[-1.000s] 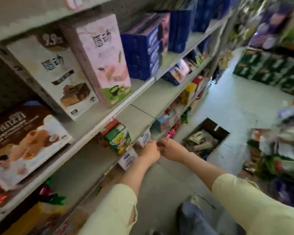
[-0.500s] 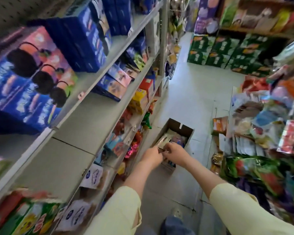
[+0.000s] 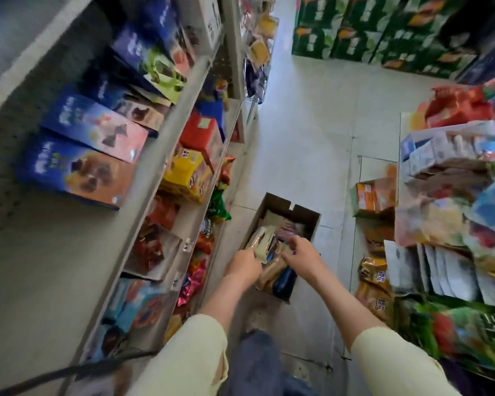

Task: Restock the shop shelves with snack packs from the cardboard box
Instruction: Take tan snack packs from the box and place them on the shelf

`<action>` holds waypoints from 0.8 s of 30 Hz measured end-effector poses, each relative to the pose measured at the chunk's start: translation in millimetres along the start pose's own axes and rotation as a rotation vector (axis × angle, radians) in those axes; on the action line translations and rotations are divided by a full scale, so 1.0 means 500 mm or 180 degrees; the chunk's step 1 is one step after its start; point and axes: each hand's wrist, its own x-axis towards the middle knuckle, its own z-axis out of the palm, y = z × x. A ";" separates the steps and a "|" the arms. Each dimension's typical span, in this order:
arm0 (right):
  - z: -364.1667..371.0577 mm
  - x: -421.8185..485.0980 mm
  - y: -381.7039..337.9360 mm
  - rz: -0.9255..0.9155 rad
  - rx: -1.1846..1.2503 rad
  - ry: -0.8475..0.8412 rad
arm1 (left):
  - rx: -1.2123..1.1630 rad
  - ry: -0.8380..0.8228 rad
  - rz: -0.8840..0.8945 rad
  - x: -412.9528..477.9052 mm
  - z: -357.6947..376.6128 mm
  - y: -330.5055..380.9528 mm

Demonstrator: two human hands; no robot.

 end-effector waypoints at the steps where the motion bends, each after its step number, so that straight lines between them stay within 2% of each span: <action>1: 0.014 0.036 0.014 0.0057 0.0058 0.0006 | -0.0027 -0.0004 -0.0020 0.040 0.011 -0.006; 15: 0.295 0.457 0.317 0.0691 0.0430 -0.0231 | 0.0145 0.0048 -0.0159 0.553 0.314 -0.144; 20: 0.364 0.558 0.341 0.0575 0.0677 -0.0193 | 0.0217 0.0350 -0.0188 0.658 0.369 -0.159; 24: 0.433 0.628 0.332 0.0979 0.1384 -0.0559 | 0.0148 0.0168 -0.0509 0.720 0.395 -0.178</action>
